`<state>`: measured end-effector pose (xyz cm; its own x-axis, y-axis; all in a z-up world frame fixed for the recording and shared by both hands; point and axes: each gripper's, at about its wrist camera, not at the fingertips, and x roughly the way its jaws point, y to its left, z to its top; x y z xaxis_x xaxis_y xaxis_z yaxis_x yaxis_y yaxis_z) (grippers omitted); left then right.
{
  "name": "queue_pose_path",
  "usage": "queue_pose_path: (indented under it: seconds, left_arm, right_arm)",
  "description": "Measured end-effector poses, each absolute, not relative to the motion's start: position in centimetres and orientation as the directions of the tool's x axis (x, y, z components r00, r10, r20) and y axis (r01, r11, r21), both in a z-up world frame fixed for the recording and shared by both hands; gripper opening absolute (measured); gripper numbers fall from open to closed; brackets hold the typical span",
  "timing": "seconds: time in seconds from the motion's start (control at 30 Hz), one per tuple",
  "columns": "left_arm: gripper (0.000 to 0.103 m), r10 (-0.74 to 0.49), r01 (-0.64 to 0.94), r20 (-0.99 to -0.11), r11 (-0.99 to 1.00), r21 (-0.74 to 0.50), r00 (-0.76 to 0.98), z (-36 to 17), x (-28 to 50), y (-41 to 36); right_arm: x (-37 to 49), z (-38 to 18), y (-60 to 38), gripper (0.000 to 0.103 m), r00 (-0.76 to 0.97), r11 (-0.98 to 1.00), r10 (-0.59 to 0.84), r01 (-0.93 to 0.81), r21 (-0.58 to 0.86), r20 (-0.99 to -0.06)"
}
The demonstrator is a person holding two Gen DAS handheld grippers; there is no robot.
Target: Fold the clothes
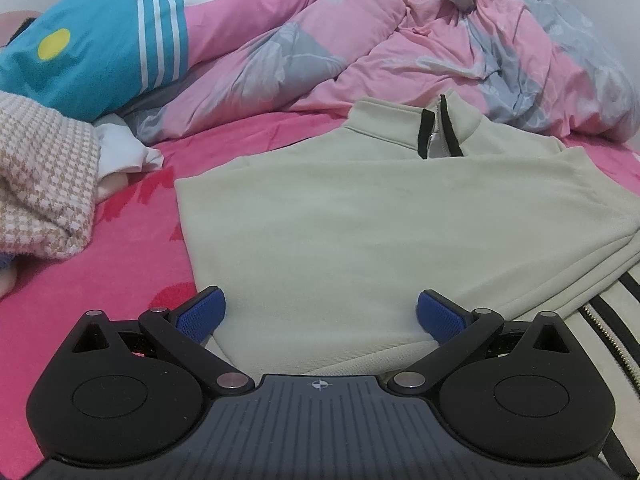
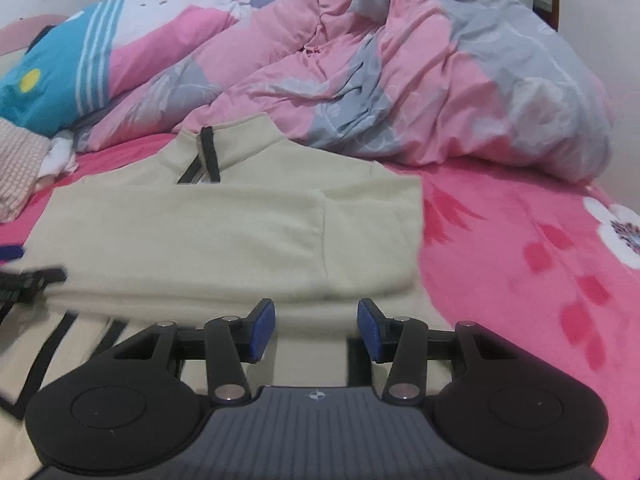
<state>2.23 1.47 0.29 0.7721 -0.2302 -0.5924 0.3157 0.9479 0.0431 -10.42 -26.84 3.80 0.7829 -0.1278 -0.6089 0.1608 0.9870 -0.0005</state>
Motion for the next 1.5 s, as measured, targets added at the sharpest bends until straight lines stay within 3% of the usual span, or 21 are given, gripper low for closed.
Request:
queue_pose_path:
  seconds: [0.23,0.57,0.7,1.13,1.5]
  left_arm:
    - [0.103,-0.226,0.314,-0.592,0.948,0.049,0.774,0.3,2.2,1.4]
    - [0.103,-0.194,0.265,-0.636,0.964,0.016,0.747,1.3,1.3,2.1]
    - [0.103,-0.211,0.224,-0.667,0.972,-0.068,0.715,1.6,-0.8,4.2]
    - [0.103,-0.202,0.289,-0.679,0.957,0.015,0.705,1.4,-10.4,10.4]
    - [0.103,-0.143,0.206,-0.705,0.979,0.004,0.695,3.2,-18.4,15.0]
  right_arm:
    - [-11.9,1.1,-28.1,0.059,0.795,0.983,-0.116,0.178,0.047,-0.595]
    - [-12.4,0.5,-29.0,0.063,0.821,0.978,-0.076,0.170,0.117,-0.565]
    - [-12.4,0.4,-29.0,0.063,0.823,0.979,-0.077,0.171,0.115,-0.563]
    - [-12.7,0.3,-29.5,0.066,0.835,0.975,-0.053,0.162,0.152,-0.547]
    - [-13.0,0.4,-29.5,0.067,0.844,0.972,-0.040,0.157,0.175,-0.535]
